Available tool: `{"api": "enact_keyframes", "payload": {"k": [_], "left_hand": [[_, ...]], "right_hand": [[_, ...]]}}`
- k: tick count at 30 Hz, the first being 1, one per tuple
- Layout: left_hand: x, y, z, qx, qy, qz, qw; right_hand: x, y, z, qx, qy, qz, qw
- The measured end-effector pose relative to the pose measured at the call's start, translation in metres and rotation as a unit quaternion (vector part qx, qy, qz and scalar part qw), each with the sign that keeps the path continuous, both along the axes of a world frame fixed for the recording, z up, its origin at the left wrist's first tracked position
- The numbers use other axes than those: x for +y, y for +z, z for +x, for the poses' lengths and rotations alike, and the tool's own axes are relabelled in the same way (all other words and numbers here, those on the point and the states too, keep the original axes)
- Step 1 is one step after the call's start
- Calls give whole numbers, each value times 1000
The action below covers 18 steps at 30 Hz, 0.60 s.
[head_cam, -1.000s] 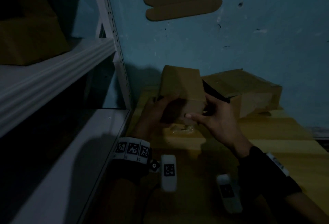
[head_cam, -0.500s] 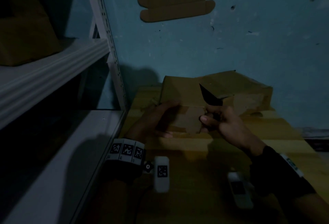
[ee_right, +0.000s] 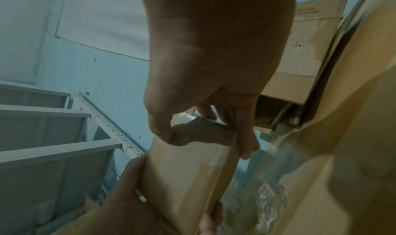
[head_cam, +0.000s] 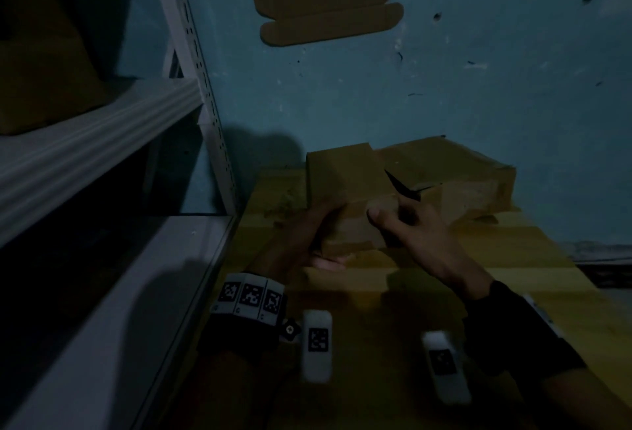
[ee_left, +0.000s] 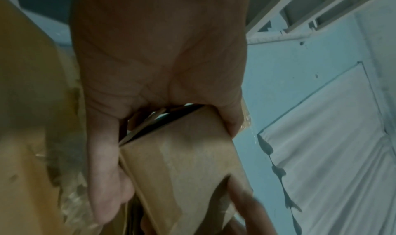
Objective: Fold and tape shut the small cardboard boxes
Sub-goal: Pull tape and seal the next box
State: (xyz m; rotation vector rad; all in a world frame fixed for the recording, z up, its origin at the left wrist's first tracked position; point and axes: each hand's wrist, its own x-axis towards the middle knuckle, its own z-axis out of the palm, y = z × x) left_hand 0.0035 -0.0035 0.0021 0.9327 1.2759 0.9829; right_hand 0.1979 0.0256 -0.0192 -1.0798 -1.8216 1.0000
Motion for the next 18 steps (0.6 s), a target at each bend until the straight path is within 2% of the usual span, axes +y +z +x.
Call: {"api": "enact_keyframes", "payload": {"k": [11,18], "left_hand": [[-3,1,-11,-11,-19,14,1000],[-2,0,-19,-6,-24,8,1000]], "right_hand": [[3,-2,3,22,52,35,998],[1,1,2,22,77,14,997]]}}
